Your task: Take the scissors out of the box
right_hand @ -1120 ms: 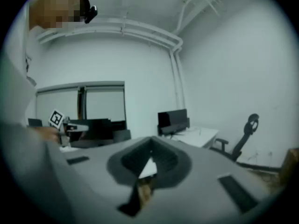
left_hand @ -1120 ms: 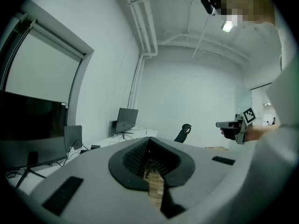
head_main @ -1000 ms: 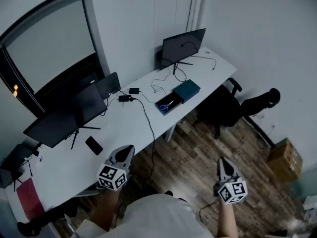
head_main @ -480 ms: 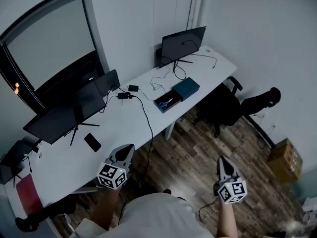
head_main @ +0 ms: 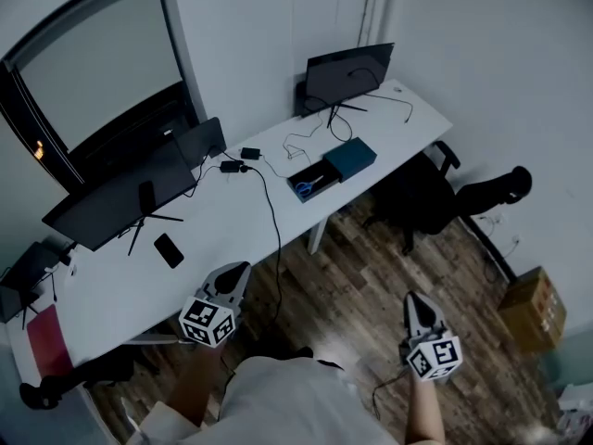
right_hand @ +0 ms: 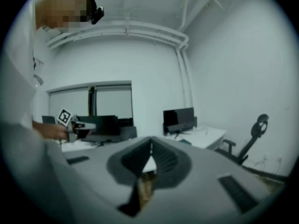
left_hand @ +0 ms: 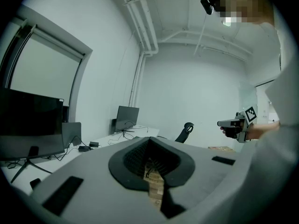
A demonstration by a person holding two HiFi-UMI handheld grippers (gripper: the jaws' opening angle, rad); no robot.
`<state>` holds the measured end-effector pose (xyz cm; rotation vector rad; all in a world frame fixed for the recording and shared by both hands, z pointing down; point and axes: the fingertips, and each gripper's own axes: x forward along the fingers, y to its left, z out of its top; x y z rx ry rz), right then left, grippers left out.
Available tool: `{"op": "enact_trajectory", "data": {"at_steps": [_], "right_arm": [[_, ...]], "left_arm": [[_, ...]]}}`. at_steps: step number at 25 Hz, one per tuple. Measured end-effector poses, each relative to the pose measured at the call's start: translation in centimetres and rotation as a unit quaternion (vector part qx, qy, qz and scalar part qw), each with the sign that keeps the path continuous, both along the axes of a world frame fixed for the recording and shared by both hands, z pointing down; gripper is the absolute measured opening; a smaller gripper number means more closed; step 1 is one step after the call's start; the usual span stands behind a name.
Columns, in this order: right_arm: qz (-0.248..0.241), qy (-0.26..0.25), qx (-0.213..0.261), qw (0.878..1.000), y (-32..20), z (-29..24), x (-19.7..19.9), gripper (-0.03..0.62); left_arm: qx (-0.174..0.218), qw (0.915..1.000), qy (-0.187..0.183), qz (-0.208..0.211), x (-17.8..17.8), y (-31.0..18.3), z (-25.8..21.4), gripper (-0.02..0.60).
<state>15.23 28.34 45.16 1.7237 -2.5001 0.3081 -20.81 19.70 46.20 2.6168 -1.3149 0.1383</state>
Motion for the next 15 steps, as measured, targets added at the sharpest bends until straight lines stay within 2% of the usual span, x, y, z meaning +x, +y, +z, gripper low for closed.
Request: {"op": "enact_trajectory", "data": {"at_steps": [8, 15], "right_arm": [[0.005, 0.005, -0.014, 1.0, -2.0, 0.8, 1.4, 0.032], [0.012, 0.007, -0.021, 1.0, -5.9, 1.7, 1.5, 0.032]], "left_arm": [[-0.009, 0.9999, -0.005, 0.0, 1.7, -0.8, 0.6, 0.032], [-0.017, 0.9998, -0.008, 0.007, 1.8, -5.2, 1.6, 0.032]]}}
